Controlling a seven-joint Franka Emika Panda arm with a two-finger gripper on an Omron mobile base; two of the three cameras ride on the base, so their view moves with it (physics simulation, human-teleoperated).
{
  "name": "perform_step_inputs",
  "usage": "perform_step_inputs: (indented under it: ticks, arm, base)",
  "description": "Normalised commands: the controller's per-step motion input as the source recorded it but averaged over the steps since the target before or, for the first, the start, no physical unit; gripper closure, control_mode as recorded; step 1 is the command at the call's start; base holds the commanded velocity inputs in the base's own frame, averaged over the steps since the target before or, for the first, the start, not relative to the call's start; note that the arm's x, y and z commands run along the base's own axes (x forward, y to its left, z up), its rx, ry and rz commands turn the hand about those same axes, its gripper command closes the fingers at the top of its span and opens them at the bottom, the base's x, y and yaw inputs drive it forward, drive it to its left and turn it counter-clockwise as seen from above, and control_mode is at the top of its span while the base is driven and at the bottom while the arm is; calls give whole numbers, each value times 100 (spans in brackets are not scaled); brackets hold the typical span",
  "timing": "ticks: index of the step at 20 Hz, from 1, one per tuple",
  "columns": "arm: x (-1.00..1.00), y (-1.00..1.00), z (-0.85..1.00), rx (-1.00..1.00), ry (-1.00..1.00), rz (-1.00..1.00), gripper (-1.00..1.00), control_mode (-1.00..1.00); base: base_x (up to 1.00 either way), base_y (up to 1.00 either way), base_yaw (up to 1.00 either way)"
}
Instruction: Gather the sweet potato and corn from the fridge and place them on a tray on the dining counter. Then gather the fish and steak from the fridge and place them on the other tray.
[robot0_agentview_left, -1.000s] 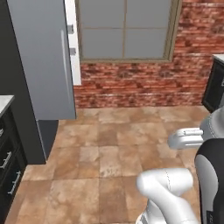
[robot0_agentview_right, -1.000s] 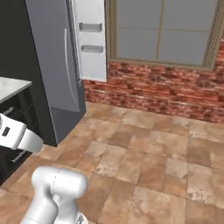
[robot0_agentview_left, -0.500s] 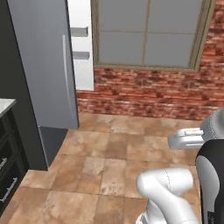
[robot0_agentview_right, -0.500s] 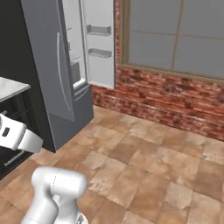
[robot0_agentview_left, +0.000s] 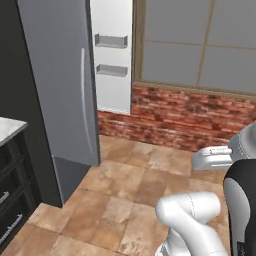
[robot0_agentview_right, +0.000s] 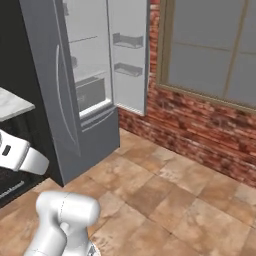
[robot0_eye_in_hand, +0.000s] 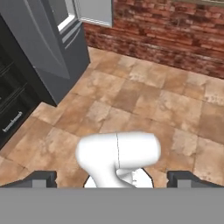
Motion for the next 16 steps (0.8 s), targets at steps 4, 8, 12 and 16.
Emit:
perform_step_inputs:
  ticks: [4,8,12,16]
  arm:
    - [0,0,0,0,0,0,-100,100]
    - [0,0,0,0,0,0,-100,100]
    - [0,0,0,0,0,0,-100,100]
    - [0,0,0,0,0,0,-100,100]
  base:
    - [49,-71,35]
    - [34,-73,33]
    - [34,-72,33]
    - [39,-72,35]
